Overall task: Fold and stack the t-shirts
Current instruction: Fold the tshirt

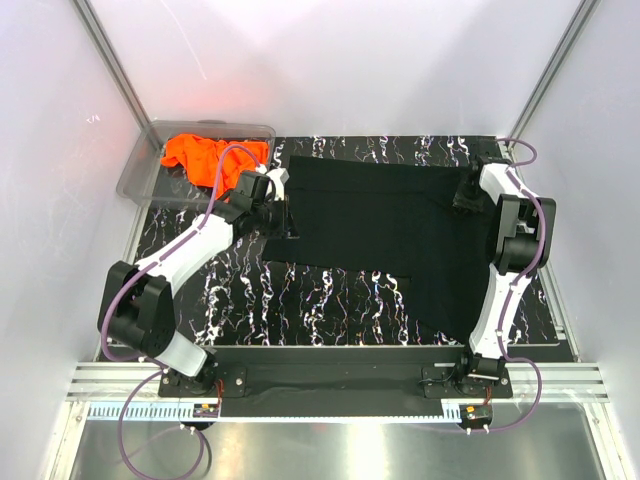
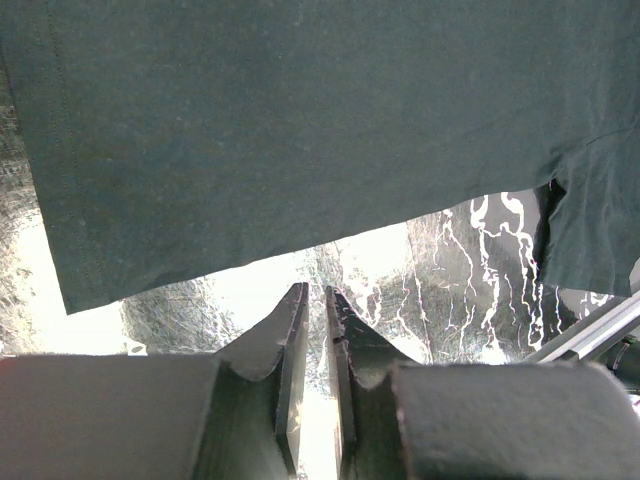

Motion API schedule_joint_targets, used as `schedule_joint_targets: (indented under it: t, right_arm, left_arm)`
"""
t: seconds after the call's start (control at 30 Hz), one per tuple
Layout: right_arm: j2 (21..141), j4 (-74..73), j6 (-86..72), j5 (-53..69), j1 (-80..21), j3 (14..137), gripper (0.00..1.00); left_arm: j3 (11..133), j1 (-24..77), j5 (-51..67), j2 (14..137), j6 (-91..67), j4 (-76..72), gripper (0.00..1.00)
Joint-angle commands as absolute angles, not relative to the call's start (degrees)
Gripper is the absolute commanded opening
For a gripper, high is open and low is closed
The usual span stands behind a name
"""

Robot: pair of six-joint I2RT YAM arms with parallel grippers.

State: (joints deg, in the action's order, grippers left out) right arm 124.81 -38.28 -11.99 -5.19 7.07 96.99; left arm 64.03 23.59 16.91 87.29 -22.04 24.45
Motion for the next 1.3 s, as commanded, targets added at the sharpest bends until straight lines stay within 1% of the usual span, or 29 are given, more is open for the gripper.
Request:
schedule_joint_targets:
  t: [0.0, 0.03, 0.07, 0.1, 0.2, 0.27, 0.47, 0.7, 0.87, 1.03, 1.13, 1.27]
  right_arm:
    - [122.79, -40.42, -12.12, -7.82, 6.86, 100.02, 0.21]
    - [122.52, -42.26, -12.48, -7.82, 6.86, 100.37, 0.18]
    - [122.35, -43.32, -13.35, -7.74, 6.86, 101.07, 0.12]
    - [122.08, -44.29, -13.71, -7.56, 6.86, 101.34, 0.08]
    - [121.12, -46.76, -15.03, -7.30, 6.86, 101.34, 0.02]
    - [120.59, -48.16, -15.73, -6.68, 6.86, 101.25, 0.00]
    - [119.62, -53.43, -21.35, -4.13, 6.86, 103.18, 0.00]
    - [120.05, -55.63, -20.83, -5.53, 6.86, 106.78, 0.00]
    - [120.15, -59.85, -22.49, -7.03, 6.86, 109.07, 0.00]
    - [118.57, -63.80, -26.19, -7.04, 6.59, 107.76, 0.00]
    - [117.07, -64.34, -29.43, -4.84, 6.50, 105.04, 0.00]
    - [115.75, -62.94, -37.50, -2.91, 5.71, 99.60, 0.01]
  left_arm:
    - [66.09, 23.20, 17.32, 87.36, -22.06, 23.20, 0.17]
    - [66.09, 23.12, 17.31, 87.36, -22.06, 23.20, 0.17]
    - [66.18, 23.20, 17.14, 87.36, -22.15, 23.29, 0.17]
    - [66.27, 23.20, 16.96, 87.45, -22.15, 23.20, 0.17]
    - [66.53, 23.03, 16.79, 87.80, -22.24, 23.12, 0.16]
    - [66.71, 23.12, 16.96, 87.98, -22.32, 23.20, 0.16]
    - [66.71, 23.03, 16.17, 87.98, -22.59, 23.20, 0.16]
    - [66.71, 22.94, 16.00, 88.07, -23.03, 23.12, 0.15]
    - [66.62, 22.68, 15.82, 87.45, -22.94, 23.12, 0.15]
    - [67.59, 22.41, 14.77, 87.71, -22.33, 23.12, 0.16]
    - [68.55, 22.15, 14.68, 88.68, -22.50, 23.03, 0.16]
    - [70.31, 21.80, 14.59, 90.61, -22.85, 23.12, 0.15]
